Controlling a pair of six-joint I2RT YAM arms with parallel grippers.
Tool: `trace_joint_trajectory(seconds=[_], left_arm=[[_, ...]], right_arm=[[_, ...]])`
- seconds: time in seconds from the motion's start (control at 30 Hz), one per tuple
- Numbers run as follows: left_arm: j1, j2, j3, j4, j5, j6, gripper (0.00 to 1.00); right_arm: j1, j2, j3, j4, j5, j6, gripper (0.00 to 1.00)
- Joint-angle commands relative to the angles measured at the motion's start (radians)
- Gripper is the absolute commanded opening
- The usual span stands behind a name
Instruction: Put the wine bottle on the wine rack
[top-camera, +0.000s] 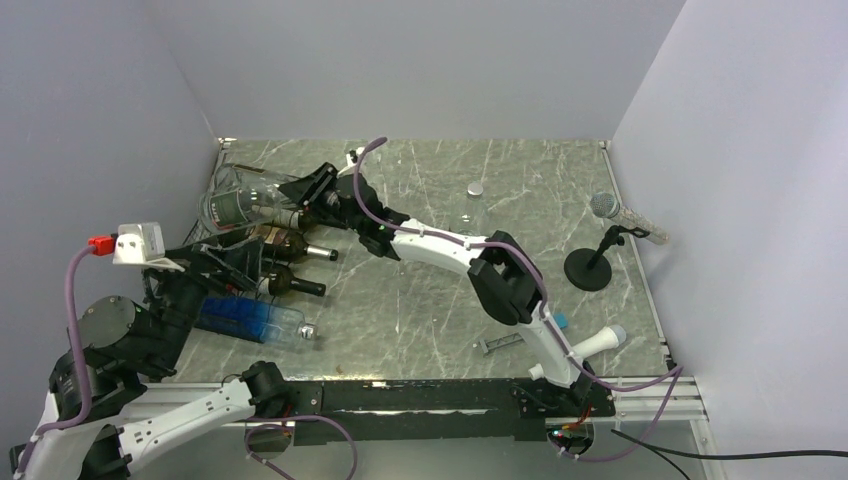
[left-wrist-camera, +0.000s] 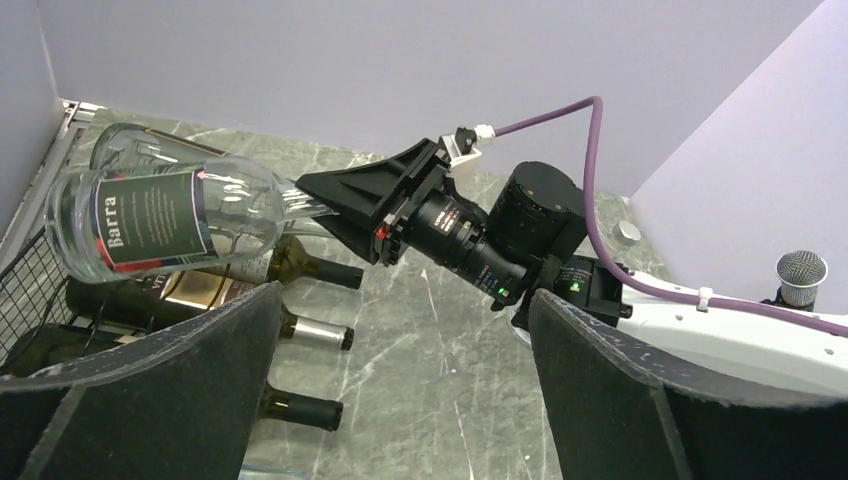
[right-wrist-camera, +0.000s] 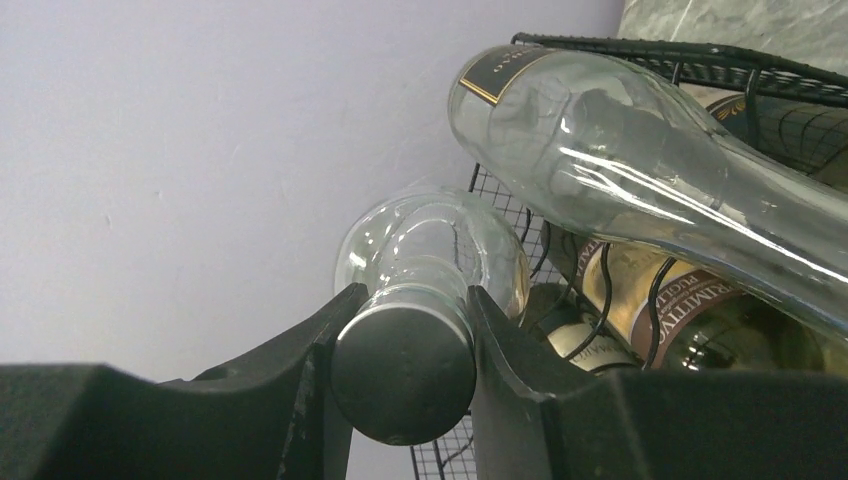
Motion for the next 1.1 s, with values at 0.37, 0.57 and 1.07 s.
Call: trace_joint_trajectory(seconds=[0.37, 0.57, 1.07], left_arm=[[-0.003, -0.024, 0.006, -0.023, -0.023, -0.026, 0.97], [-0.003, -0.022, 0.011, -0.046, -0.021, -0.040, 0.97], [-0.003, -0.040, -0.024, -0.022, -0.029, -0.032, 0.97]], right_arm=[[0.056, 0.055, 0.148, 0.331, 0.116, 0.159, 0.00], [0.078, 0.022, 0.043, 0.346, 0.127, 0.166, 0.00], [0.088, -0.110, -0.237, 0.210, -0.027, 0.318, 0.12]])
